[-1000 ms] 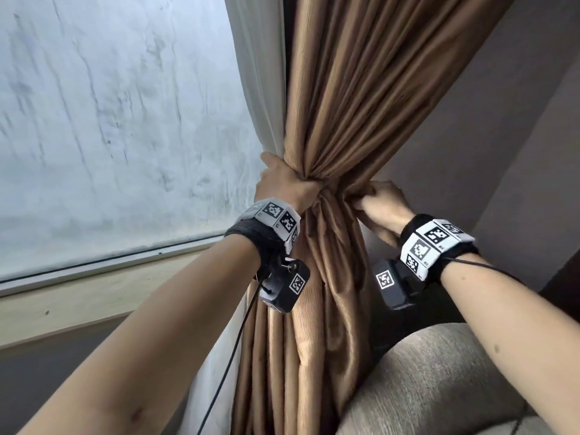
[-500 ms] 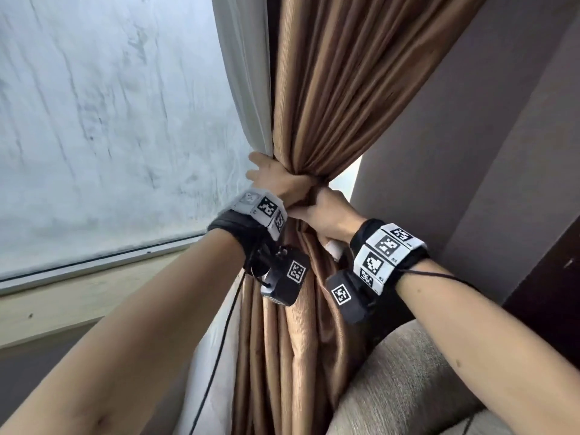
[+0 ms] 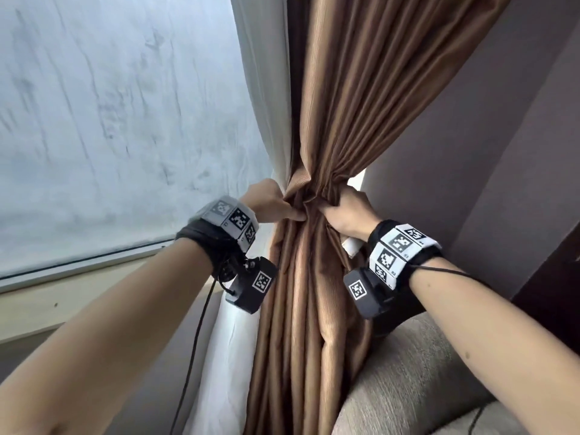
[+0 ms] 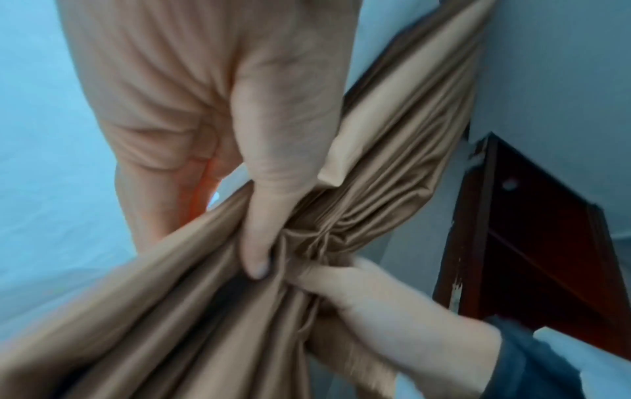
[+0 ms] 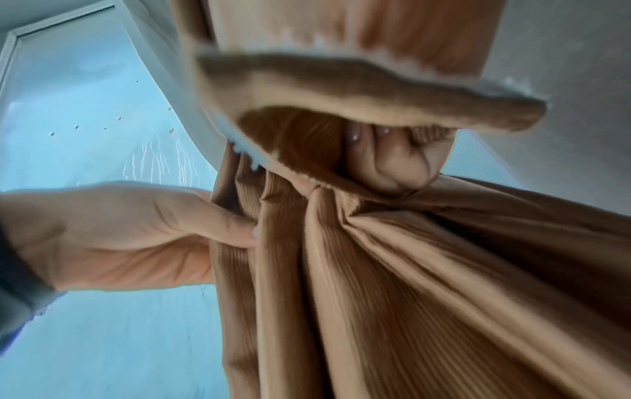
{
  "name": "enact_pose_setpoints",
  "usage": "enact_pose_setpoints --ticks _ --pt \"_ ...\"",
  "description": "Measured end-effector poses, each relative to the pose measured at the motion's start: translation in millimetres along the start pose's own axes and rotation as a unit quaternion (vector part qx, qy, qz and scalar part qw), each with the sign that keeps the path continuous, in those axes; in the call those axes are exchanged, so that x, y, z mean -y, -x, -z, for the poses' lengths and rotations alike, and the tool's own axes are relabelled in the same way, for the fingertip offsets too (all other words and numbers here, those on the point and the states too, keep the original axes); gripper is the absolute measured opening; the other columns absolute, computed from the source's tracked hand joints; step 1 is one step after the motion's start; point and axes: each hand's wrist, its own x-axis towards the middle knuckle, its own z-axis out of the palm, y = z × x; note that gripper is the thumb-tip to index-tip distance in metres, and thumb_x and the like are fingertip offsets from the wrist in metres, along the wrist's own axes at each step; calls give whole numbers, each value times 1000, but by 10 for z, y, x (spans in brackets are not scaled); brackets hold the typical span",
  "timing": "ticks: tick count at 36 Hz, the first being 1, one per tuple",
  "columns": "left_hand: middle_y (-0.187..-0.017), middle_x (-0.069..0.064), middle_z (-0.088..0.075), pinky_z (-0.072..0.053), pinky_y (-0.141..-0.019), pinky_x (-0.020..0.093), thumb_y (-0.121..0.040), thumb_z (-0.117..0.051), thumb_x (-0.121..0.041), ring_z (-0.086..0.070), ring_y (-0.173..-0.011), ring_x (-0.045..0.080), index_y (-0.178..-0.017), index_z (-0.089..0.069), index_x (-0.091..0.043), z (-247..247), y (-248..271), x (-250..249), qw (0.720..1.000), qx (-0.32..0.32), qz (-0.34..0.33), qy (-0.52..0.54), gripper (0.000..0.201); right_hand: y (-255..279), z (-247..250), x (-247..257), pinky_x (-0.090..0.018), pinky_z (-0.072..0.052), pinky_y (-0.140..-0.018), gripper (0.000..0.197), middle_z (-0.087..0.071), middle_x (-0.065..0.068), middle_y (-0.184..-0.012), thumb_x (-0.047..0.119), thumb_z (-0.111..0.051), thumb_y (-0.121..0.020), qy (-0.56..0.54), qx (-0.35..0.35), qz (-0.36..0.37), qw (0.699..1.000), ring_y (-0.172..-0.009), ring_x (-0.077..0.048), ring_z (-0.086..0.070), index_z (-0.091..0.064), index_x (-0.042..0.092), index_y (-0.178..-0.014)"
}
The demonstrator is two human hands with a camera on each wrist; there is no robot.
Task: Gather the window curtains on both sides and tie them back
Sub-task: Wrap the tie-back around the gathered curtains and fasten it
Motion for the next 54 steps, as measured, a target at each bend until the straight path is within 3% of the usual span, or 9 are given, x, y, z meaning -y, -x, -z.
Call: enact_pose_setpoints --ticks 3,7,10,20,24,29,37,48,54 --pt "-94 10 -72 -56 -78 26 -72 -74 -5 -66 -99 21 -97 -71 1 76 130 66 991 102 -17 85 26 25 1 -25 -23 -39 -82 45 -63 -10 -125 46 -58 -88 -14 -18 -6 1000 -117 -32 -56 -54 21 -125" --pt "-97 10 -73 -58 -74 24 -75 -55 23 -70 -90 14 -90 -73 -8 104 168 147 981 109 -43 152 38 49 16 6 -27 -42 -88 48 -63 -10 -126 48 -60 -86 -29 -22 -12 999 -119 -33 -55 -54 21 -125" --pt "-86 16 -74 -60 -79 38 -75 -75 5 -73 -77 20 -86 -74 2 -25 132 144 992 8 -88 89 12 46 -1 51 -30 -43 -90 51 -62 -13 -126 49 -61 -85 -18 -22 -19 999 -119 -35 -54 -54 18 -126" --pt "-89 2 -52 -35 -66 30 -60 -83 -55 -49 -80 21 -93 -39 -12 -452 -23 140 984 -163 -62 -33 69 159 30 69 -37 -41 -98 50 -52 -28 -130 21 -48 -91 25 17 -63 998 -120 -43 -49 -36 2 -136" --pt "-97 7 -55 -38 -72 31 -63 -81 -57 -53 -88 24 -95 -37 -13 -586 -68 156 983 -177 -51 10 70 207 79 27 -32 -41 -90 41 -56 -23 -126 19 -49 -89 -1 20 -63 998 -116 -39 -52 -46 5 -128" --pt "-90 6 -54 -36 -68 30 -71 -80 -47 -50 -81 22 -92 -42 -10 -675 -105 81 979 -198 -32 39 57 284 152 19 -21 -31 -55 30 -48 2 -59 19 -60 -84 -14 -57 40 997 -64 -22 -49 -41 13 -62" --pt "-79 9 -53 -32 -65 30 -77 -62 -10 -55 -85 30 -80 -50 -7 -789 -180 -2 972 -224 1 76 13 423 338 175 -13 -28 -44 28 -31 9 -47 7 -61 -71 -7 13 145 989 -48 -9 -33 -40 14 -54" --pt "-72 8 -52 -31 -61 30 -78 -63 -17 -48 -73 24 -70 -45 -9 -742 -225 -38 976 -201 -31 82 21 217 149 172 -24 -33 -55 24 -43 8 -59 10 -69 -68 -127 19 105 986 -55 -5 -38 -46 17 -65" --pt "-66 14 -54 -32 -57 34 -73 -38 -22 -51 -67 33 -60 -41 -9 -807 -233 -56 969 -215 -61 105 19 33 80 175 -27 -35 -62 45 -59 5 -72 53 -78 -68 1 -37 63 997 -70 -15 -55 -49 20 -75"
